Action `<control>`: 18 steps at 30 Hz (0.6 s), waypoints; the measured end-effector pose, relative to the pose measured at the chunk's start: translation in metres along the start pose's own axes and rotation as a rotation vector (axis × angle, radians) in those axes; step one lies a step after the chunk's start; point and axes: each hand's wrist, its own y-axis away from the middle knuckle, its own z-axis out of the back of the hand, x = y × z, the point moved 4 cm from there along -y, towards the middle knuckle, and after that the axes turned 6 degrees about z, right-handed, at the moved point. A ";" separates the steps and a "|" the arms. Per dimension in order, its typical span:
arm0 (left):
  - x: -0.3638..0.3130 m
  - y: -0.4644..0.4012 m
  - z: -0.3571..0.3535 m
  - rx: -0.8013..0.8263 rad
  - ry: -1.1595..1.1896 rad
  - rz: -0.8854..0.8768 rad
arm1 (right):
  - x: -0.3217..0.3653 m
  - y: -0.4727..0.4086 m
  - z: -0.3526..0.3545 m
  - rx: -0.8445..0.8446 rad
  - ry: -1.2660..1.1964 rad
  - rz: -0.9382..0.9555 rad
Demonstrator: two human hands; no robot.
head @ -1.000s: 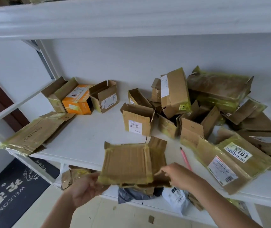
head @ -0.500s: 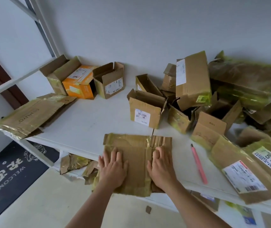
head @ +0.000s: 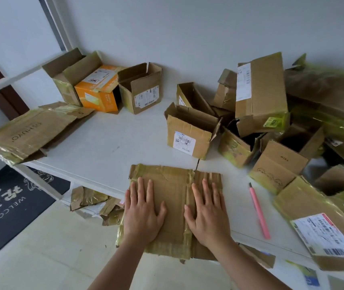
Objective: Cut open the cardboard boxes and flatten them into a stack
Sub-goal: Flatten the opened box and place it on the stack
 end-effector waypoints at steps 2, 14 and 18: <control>0.003 0.000 -0.001 -0.043 0.048 -0.010 | 0.000 0.002 0.000 -0.013 0.015 -0.001; 0.021 0.009 0.025 -0.022 0.424 0.444 | -0.004 0.001 0.000 0.081 -0.066 0.035; 0.039 0.019 0.036 0.137 0.811 0.820 | -0.005 0.004 0.006 0.209 -0.141 0.009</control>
